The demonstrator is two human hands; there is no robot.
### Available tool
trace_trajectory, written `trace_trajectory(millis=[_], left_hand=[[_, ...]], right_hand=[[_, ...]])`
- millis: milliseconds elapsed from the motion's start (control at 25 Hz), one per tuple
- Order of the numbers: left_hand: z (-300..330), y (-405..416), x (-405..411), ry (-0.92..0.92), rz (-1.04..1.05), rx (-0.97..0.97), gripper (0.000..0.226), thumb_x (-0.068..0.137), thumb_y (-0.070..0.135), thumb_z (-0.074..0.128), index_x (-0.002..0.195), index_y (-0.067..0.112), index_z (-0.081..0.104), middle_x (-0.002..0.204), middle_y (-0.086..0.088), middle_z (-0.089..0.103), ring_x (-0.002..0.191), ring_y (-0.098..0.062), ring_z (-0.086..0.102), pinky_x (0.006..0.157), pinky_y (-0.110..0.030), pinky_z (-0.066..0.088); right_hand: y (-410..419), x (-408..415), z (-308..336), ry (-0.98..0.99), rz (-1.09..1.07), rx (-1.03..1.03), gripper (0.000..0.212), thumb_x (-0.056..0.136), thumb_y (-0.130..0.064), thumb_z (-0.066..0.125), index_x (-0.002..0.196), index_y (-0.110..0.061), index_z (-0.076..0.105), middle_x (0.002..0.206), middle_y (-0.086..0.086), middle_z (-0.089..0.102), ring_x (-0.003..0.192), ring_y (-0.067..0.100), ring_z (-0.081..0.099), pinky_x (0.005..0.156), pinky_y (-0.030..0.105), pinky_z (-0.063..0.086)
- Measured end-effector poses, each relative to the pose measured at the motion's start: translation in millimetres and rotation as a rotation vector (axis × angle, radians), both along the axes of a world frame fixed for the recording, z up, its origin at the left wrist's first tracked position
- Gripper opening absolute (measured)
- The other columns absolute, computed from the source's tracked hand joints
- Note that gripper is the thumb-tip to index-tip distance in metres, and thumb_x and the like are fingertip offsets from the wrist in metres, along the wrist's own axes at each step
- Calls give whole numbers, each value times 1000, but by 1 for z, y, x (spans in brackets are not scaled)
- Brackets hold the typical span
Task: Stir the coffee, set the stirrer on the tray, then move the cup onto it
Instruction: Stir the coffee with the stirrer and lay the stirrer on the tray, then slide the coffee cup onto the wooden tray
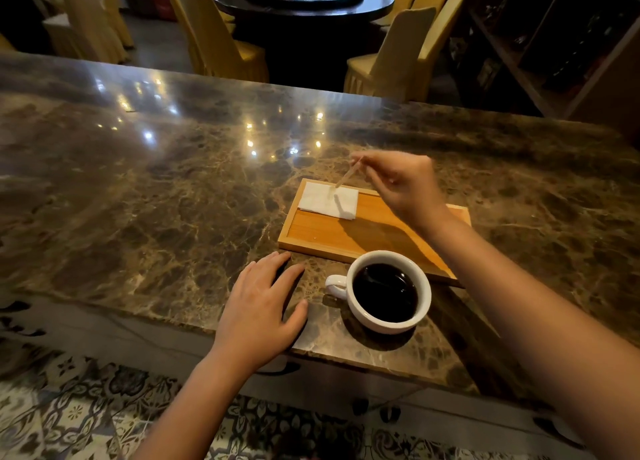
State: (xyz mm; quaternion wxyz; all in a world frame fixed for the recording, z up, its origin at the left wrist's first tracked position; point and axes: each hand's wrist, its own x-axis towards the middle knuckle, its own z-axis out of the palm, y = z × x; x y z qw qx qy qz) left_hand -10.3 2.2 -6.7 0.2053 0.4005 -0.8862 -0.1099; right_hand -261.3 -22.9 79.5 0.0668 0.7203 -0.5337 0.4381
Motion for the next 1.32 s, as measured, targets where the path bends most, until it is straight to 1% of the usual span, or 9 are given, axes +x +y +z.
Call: trace_trajectory(millis=[120,240,480,640,760,880,1080,1200,1320], left_hand=[[-2,0,1,0,4,-1,51,80,42,48,125,18,54,133,-7,50,126,-21,40,105,-42,30],[-1,0,0,6,5,-3,51,80,41,49,125,19,54,133,-6,50,126,-19,39,105,-40,28],[1,1,0,12,0,-1,50,80,40,50,125,20,53,133,-5,51,125,-18,40,105,-41,30],[1,0,-1,5,2,-1,50,79,39,51,125,20,53,133,-5,50,125,-18,39,105,-38,27],[2,0,-1,3,2,3,49,79,38,52,125,20,53,133,-5,50,125,-18,39,105,-39,28],[2,0,0,0,1,10,49,80,39,51,125,20,53,134,-5,50,126,-19,39,105,-40,29],[1,-1,0,-44,-7,28,53,80,43,47,127,19,52,136,-6,48,128,-21,38,106,-42,28],[1,-2,-1,-57,-20,21,54,81,44,44,127,17,52,136,-9,49,127,-24,39,105,-44,29],[2,-2,-2,-61,-29,11,54,81,44,43,127,16,52,134,-11,50,126,-26,40,104,-48,31]], right_hand=[[-10,4,-19,300,127,-60,25,88,-17,53,104,-2,66,92,17,74,81,29,71,66,38,60],[-9,4,-33,448,227,-81,29,92,-22,51,106,-2,65,92,17,73,77,29,71,58,37,59],[-13,5,-44,597,346,-69,31,95,-24,45,99,-2,67,89,15,73,71,26,69,47,35,55],[-13,5,-50,628,375,-13,30,89,-30,56,99,-4,67,88,13,73,71,23,68,46,33,53],[-13,9,-52,639,369,8,31,88,-33,58,98,-5,67,88,12,73,71,22,68,45,31,53],[-11,4,-49,626,293,22,31,87,-33,59,98,-4,67,90,13,73,73,23,68,47,32,54],[27,-19,-39,571,62,81,22,85,-25,63,94,-6,67,95,14,71,80,26,67,54,34,55],[73,-30,-36,480,-155,188,25,86,-28,58,98,-7,66,105,16,68,94,30,63,70,39,55],[135,-27,-43,320,-440,317,35,88,-33,50,110,-9,62,116,14,63,111,29,55,88,44,46]])
